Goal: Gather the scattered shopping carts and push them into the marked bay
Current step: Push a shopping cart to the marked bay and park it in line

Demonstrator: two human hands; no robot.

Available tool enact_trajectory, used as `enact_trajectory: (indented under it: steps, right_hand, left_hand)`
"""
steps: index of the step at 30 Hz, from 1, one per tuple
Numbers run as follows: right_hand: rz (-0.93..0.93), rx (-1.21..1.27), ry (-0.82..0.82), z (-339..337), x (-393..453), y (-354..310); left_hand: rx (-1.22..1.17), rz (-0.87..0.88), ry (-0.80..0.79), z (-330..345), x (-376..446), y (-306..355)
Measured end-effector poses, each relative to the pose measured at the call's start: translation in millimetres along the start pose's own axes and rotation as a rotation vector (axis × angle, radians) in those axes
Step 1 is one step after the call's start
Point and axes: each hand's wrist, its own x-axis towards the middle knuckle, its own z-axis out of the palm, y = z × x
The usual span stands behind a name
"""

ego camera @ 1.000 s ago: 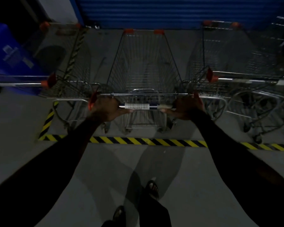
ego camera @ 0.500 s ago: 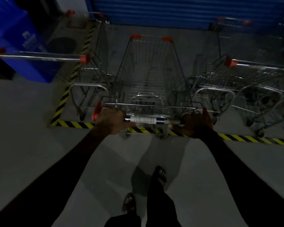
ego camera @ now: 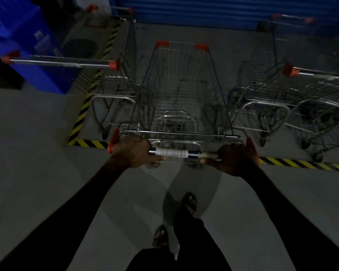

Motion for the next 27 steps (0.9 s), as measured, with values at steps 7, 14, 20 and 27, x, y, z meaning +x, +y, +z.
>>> enact_trajectory:
  steps: [7, 14, 20, 27]
  right_hand:
    - [-0.072, 0.161, 0.028, -33.5, 74.5, -1.1]
    - [-0.012, 0.163, -0.063, -65.0, 165.0, 3.2]
    - [0.001, 0.062, -0.110, -69.0, 210.6, 40.5]
    - [-0.009, -0.067, -0.116, -100.2, 236.9, 56.7]
  left_hand:
    - [-0.006, 0.028, 0.019, -38.3, 72.3, -24.7]
    - [0.031, 0.090, 0.165, -57.5, 168.5, -64.1]
    - [0.013, 0.126, 0.167, -69.0, 203.7, -45.2]
    - [-0.085, 0.160, 0.141, -86.0, 239.9, -33.7]
